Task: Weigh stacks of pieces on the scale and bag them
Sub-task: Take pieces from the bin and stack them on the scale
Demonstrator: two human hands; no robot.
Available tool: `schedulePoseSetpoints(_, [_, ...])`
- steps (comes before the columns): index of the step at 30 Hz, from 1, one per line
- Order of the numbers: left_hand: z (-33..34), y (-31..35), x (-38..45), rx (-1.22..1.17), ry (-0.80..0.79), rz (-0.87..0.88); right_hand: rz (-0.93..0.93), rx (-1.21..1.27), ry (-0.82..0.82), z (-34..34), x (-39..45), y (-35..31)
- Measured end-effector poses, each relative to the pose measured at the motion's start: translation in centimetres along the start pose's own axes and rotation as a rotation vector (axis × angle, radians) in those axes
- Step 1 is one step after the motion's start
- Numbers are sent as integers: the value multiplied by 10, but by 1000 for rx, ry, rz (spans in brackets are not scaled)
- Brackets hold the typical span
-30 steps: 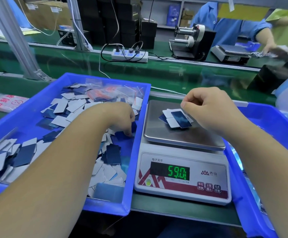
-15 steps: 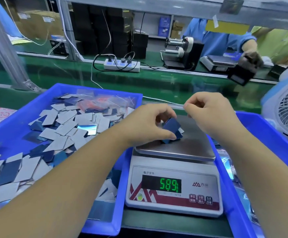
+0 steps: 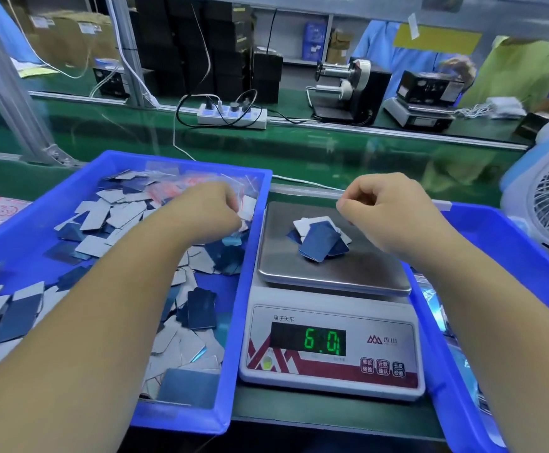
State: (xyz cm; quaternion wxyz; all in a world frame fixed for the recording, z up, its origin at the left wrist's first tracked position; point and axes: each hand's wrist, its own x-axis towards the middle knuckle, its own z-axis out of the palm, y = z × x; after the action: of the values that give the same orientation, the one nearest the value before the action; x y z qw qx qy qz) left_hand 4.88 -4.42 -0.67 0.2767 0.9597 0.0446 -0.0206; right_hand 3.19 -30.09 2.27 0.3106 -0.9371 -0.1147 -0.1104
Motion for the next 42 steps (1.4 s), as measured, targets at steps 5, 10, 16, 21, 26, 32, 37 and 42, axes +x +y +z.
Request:
schedulePoseSetpoints(5, [0, 3, -12, 288, -242, -55, -9, -1, -34, 1, -1, 1])
schedulePoseSetpoints(10, [6, 10, -19, 414, -316, -40, -16, -16, -49, 1, -1, 0])
schedulePoseSetpoints(16, [4, 11, -19, 406, -350, -33, -25, -24, -57, 2, -1, 0])
schedulePoseSetpoints(21, [6, 2, -14, 304, -306, -20, -31, -21, -52, 2, -1, 0])
schedulePoseSetpoints(26, [1, -3, -5, 82, -133, -35, -34, -16, -43, 1, -1, 1])
schedulePoseSetpoints(32, [-3, -2, -4, 62, -49, -89, -29, -28, -53, 2, 0, 2])
schedulePoseSetpoints(37, [-8, 4, -8, -50, 0, -82, -16, -23, -54, 2, 0, 3])
schedulePoseSetpoints(42, [-11, 9, -10, -244, 131, -43, -11, -51, -40, -1, 2, 3])
